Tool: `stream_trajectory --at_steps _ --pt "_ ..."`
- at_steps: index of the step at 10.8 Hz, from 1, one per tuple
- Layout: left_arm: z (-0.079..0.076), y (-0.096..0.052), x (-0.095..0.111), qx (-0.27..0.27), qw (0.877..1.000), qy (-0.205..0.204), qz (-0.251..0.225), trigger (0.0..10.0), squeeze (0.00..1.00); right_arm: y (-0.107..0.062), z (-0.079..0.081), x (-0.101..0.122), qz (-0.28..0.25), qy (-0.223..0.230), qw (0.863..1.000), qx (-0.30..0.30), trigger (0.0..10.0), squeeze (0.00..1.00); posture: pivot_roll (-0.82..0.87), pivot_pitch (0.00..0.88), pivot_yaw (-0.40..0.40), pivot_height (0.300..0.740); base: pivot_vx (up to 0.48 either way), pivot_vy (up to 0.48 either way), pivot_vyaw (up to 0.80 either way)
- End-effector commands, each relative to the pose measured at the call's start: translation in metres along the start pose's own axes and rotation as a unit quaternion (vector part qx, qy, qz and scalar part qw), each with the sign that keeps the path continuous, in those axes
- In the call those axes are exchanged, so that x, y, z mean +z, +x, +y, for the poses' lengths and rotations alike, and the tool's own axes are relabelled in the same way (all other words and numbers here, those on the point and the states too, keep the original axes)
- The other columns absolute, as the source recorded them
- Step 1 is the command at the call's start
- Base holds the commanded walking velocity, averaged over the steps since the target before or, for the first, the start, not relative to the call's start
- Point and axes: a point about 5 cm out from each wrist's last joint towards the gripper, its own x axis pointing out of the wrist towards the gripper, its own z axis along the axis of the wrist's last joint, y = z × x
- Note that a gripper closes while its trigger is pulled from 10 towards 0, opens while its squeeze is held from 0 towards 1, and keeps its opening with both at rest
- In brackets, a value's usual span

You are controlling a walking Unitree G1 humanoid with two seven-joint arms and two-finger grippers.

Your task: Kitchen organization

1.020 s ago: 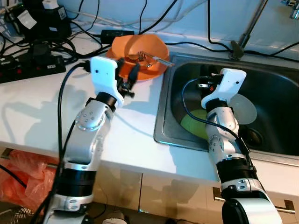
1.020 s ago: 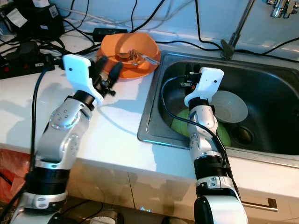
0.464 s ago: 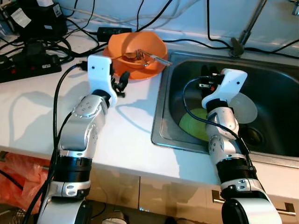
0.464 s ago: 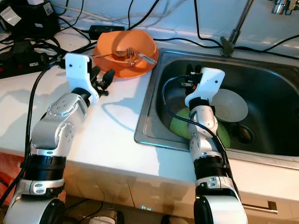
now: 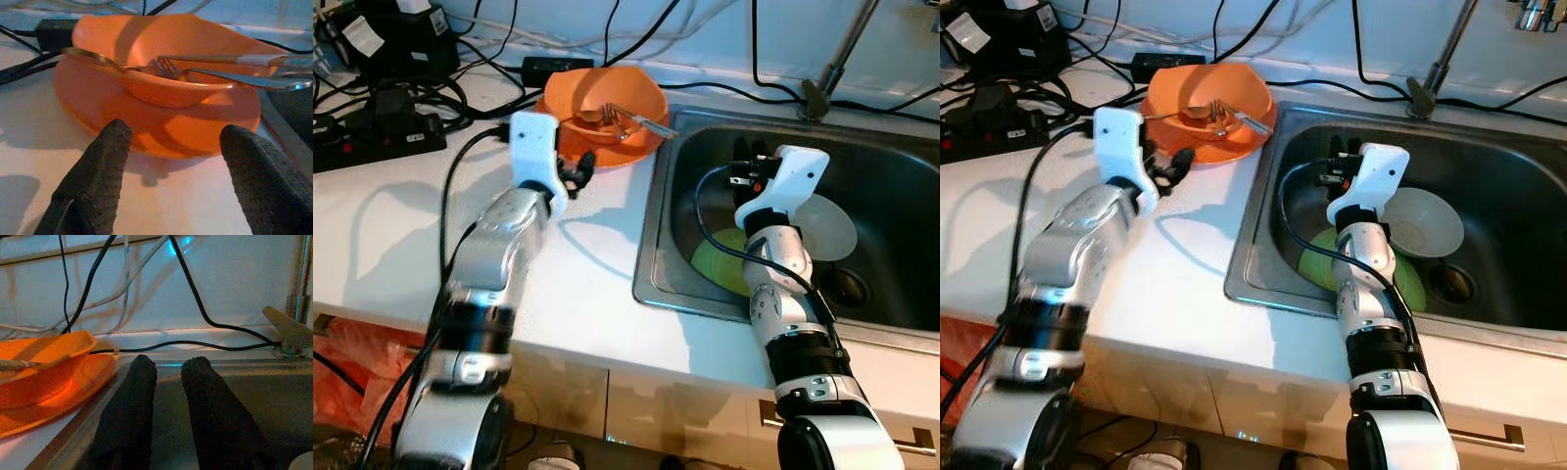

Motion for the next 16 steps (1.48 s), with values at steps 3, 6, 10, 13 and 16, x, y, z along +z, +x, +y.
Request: stream_trajectory --at_steps 3,6,10,13,16 --pt "0.000 0.011 0.008 -0.012 1.000 0.014 0.000 0.0 0.00 0.003 0.000 0.003 -0.007 0.003 1.000 -0.002 10.0 0.00 0.22 0.078 -0.005 0.740 0.000 0.000 0.00" --pt "0.002 0.022 0.016 -0.017 0.999 0.036 0.014 0.0 0.00 0.003 0.000 0.004 -0.008 0.004 1.000 -0.003 10.0 0.00 0.21 0.082 -0.003 0.740 0.000 0.000 0.00" --pt "0.003 0.027 0.011 -0.026 0.998 0.048 0.041 0.0 0.00 0.003 -0.001 0.003 -0.007 0.003 1.000 -0.005 10.0 0.00 0.21 0.089 -0.003 0.740 0.000 0.000 0.00" --pt "0.005 0.032 0.013 -0.028 0.997 0.054 0.054 0.0 0.00 0.004 0.000 0.003 -0.006 0.004 1.000 -0.004 10.0 0.00 0.21 0.093 0.000 0.740 0.000 0.000 0.00" --pt "0.002 0.039 0.017 -0.029 0.997 0.055 0.052 0.0 0.00 0.002 0.000 0.003 -0.006 0.005 1.000 -0.005 10.0 0.00 0.21 0.095 0.004 0.740 0.000 0.000 0.00"
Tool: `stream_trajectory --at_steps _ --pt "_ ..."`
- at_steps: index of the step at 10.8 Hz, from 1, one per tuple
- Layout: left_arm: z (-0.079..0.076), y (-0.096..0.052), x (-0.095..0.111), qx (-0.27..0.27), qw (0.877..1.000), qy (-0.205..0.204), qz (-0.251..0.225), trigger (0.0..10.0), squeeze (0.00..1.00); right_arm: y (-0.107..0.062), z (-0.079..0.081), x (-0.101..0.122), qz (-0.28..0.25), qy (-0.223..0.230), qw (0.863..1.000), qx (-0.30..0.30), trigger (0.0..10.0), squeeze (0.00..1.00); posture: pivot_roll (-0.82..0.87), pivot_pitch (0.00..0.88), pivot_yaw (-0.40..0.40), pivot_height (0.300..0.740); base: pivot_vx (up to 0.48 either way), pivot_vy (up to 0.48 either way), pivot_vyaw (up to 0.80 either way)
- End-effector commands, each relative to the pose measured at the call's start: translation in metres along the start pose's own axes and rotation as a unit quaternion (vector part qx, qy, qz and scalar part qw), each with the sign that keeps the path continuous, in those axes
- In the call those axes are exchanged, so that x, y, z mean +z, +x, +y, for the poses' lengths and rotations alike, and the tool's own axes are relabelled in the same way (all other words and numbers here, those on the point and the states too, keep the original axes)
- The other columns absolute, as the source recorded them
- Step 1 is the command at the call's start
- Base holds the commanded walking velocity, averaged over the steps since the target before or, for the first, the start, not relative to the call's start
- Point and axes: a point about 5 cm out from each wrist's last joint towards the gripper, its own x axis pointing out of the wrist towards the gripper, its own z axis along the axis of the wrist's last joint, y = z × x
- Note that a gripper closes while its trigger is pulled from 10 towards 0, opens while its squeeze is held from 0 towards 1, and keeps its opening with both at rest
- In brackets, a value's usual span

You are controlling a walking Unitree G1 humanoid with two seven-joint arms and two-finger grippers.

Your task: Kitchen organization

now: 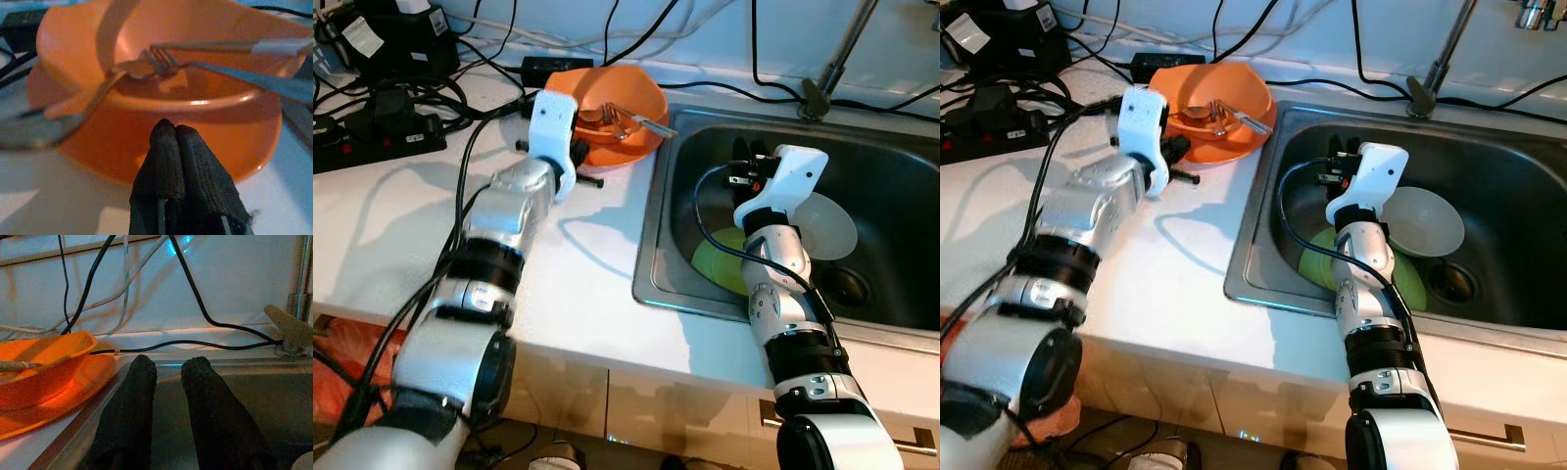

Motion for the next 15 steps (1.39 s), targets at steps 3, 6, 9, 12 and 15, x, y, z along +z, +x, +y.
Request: stream_trajectory --at_steps 3,6,9,12,15 --pt "-0.002 0.006 0.004 -0.001 1.000 0.003 0.002 10.0 0.00 0.000 0.000 0.002 -0.004 0.005 1.000 -0.005 10.0 0.00 0.21 0.100 0.008 0.740 0.000 0.000 0.00" --pt "-0.003 0.011 -0.004 -0.005 1.000 -0.006 0.012 10.0 0.00 -0.003 0.000 0.001 -0.005 0.006 1.000 -0.008 10.0 0.00 0.19 0.107 0.020 0.740 0.000 0.000 0.00" --pt "-0.006 0.014 -0.005 -0.007 1.000 -0.014 0.016 10.0 0.00 -0.006 -0.002 0.000 -0.004 0.006 1.000 -0.012 10.0 0.00 0.17 0.116 0.022 0.740 0.000 0.000 0.00" --pt "-0.008 0.016 0.001 -0.010 0.999 -0.037 0.004 10.0 0.00 -0.007 -0.001 -0.001 0.000 0.006 1.000 -0.009 10.0 0.00 0.17 0.105 0.018 0.740 0.000 0.000 0.00" --pt "-0.008 0.016 -0.010 -0.010 0.998 -0.043 0.034 10.0 0.00 -0.007 -0.001 0.000 0.000 0.005 1.000 -0.007 10.0 0.00 0.17 0.101 0.021 0.740 0.000 0.000 0.00"
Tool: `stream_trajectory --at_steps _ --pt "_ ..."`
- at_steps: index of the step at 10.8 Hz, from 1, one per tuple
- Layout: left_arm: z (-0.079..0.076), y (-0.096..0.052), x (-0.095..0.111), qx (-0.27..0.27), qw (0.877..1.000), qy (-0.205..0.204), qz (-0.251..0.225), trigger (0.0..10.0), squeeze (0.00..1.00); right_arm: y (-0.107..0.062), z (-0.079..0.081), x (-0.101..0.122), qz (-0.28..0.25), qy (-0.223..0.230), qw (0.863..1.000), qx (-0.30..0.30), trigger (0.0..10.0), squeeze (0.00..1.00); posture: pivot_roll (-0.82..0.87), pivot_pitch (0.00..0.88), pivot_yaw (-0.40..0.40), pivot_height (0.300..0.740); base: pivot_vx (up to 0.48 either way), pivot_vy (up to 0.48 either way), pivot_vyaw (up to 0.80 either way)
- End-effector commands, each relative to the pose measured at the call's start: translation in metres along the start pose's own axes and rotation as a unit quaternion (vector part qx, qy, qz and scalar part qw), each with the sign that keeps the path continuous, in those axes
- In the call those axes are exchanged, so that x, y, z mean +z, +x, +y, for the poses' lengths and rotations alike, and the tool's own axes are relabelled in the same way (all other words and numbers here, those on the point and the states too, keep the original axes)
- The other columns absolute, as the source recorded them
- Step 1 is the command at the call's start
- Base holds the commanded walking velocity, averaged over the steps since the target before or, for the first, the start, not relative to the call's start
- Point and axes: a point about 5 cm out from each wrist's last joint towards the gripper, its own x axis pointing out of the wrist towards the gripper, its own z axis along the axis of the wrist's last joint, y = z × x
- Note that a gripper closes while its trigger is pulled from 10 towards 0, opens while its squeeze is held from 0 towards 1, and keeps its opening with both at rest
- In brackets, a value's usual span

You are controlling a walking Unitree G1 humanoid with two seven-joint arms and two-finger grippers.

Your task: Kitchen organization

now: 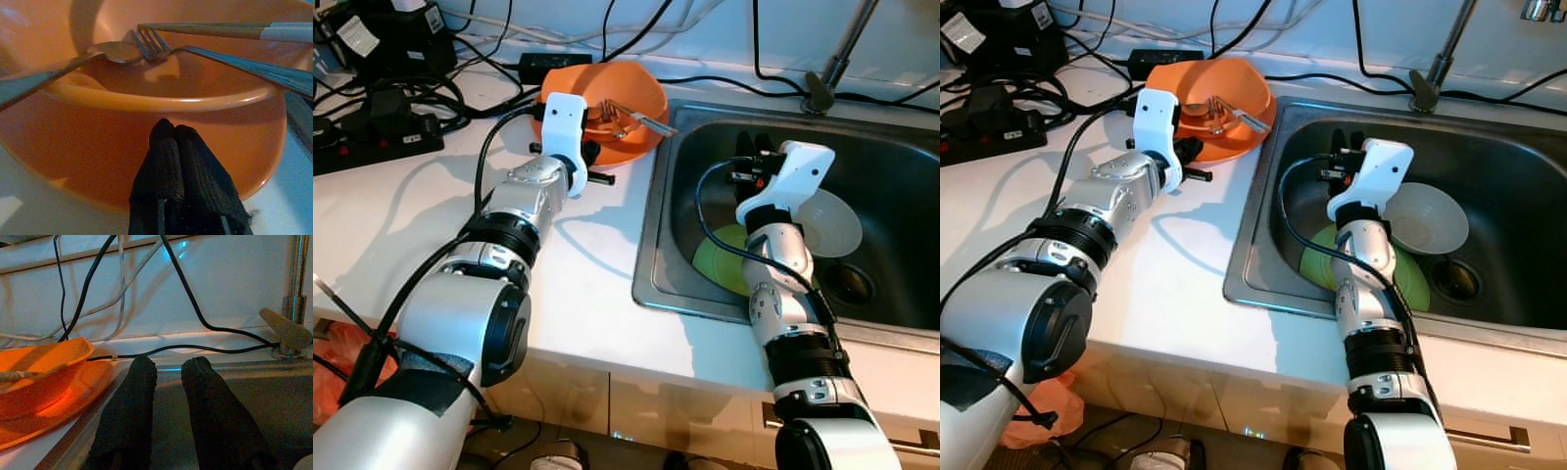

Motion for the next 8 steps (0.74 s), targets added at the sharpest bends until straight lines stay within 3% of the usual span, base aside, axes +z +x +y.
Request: stream_trajectory --at_steps 1,4,7,8 --pt "0.001 0.000 -0.008 -0.003 1.000 -0.004 0.024 10.0 0.00 -0.007 -0.003 -0.008 0.017 0.001 1.000 -0.005 10.0 0.00 0.18 0.101 0.024 0.740 0.000 0.000 0.00" --pt "0.015 -0.007 -0.032 -0.002 0.998 -0.013 0.063 10.0 0.00 -0.008 -0.002 -0.009 0.021 0.003 1.000 -0.002 10.0 0.00 0.20 0.116 0.026 0.740 0.000 0.000 0.00" --pt "0.023 -0.021 -0.032 0.004 0.998 -0.026 0.054 10.0 0.00 -0.008 0.001 -0.012 0.028 0.005 1.000 0.004 10.0 0.00 0.24 0.139 0.015 0.740 0.000 0.000 0.00" --pt "0.021 -0.033 -0.032 0.009 0.998 -0.031 0.045 10.0 0.00 -0.008 0.003 -0.013 0.030 0.006 1.000 0.008 10.0 0.00 0.26 0.146 0.010 0.740 0.000 0.000 0.00"
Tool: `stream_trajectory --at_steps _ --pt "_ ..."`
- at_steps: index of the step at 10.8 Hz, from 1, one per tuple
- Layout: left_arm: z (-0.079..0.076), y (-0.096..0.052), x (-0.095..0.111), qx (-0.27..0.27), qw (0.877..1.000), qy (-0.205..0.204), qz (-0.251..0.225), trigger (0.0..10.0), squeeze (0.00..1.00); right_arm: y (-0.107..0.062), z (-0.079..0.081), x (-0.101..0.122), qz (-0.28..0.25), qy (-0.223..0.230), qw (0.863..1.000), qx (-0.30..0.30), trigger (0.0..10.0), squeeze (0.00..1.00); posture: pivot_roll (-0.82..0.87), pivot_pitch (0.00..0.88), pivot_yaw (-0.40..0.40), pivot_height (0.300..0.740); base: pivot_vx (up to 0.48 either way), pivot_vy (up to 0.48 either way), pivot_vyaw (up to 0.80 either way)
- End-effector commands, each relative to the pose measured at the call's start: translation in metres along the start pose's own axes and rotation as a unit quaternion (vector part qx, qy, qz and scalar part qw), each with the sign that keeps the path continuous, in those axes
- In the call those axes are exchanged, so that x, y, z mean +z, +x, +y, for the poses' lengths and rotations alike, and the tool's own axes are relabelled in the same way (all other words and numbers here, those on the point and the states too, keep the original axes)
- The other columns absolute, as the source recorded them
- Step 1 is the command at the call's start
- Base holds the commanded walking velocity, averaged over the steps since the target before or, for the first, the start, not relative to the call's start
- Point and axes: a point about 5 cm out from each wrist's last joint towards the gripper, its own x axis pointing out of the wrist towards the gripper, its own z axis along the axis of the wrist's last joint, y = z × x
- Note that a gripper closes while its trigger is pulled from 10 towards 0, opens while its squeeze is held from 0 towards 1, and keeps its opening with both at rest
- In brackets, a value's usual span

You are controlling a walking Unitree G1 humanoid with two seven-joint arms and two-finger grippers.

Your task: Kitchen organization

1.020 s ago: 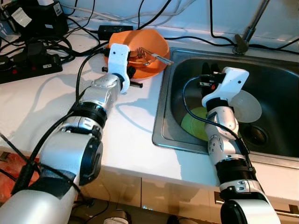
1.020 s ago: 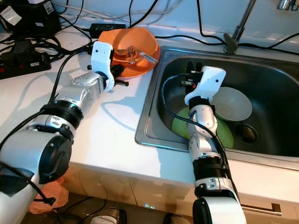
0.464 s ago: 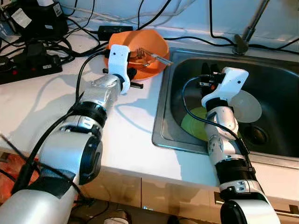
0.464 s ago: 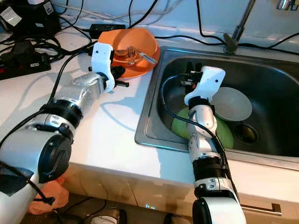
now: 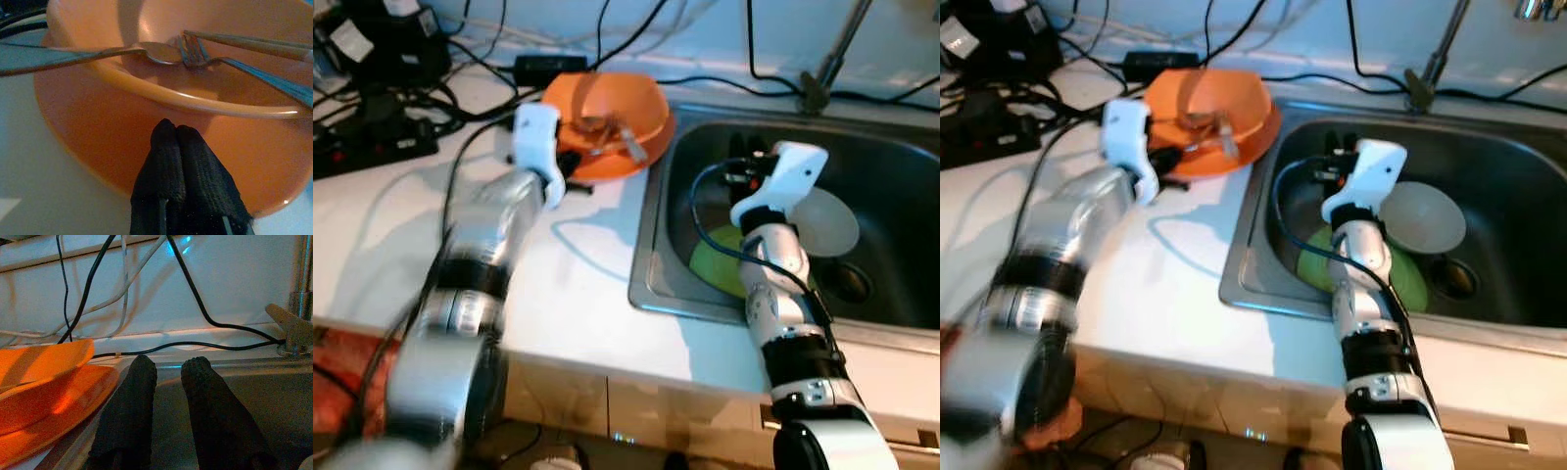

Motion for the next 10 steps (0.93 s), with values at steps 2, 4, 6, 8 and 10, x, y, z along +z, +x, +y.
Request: stream_trajectory --at_steps 2,4,6,8,10 --pt "-0.002 -0.023 -0.020 0.018 0.999 -0.018 0.046 10.0 0.00 -0.006 -0.003 -0.011 0.024 0.004 1.000 -0.004 10.0 0.00 0.28 0.150 0.007 0.740 0.000 0.000 0.00" --pt "-0.003 -0.049 -0.022 0.024 0.998 -0.016 0.055 10.0 0.00 -0.005 -0.003 -0.011 0.026 0.004 1.000 -0.003 10.0 0.00 0.29 0.155 0.005 0.740 0.000 0.000 0.00" --pt "-0.007 -0.087 -0.022 0.046 0.996 -0.022 0.066 10.0 0.00 -0.004 0.000 -0.013 0.030 0.007 1.000 0.005 10.0 0.00 0.32 0.160 -0.007 0.740 0.000 0.000 0.00" --pt "-0.012 -0.111 -0.017 0.048 0.996 -0.016 0.073 10.0 0.00 -0.003 0.001 -0.012 0.030 0.008 0.999 0.009 10.0 0.00 0.33 0.168 -0.015 0.740 0.000 0.000 0.00" --pt "-0.019 -0.129 -0.018 0.043 0.995 -0.010 0.085 10.0 0.00 -0.004 0.001 -0.013 0.033 0.006 0.999 0.013 10.0 0.00 0.34 0.184 -0.024 0.740 0.000 0.000 0.00"
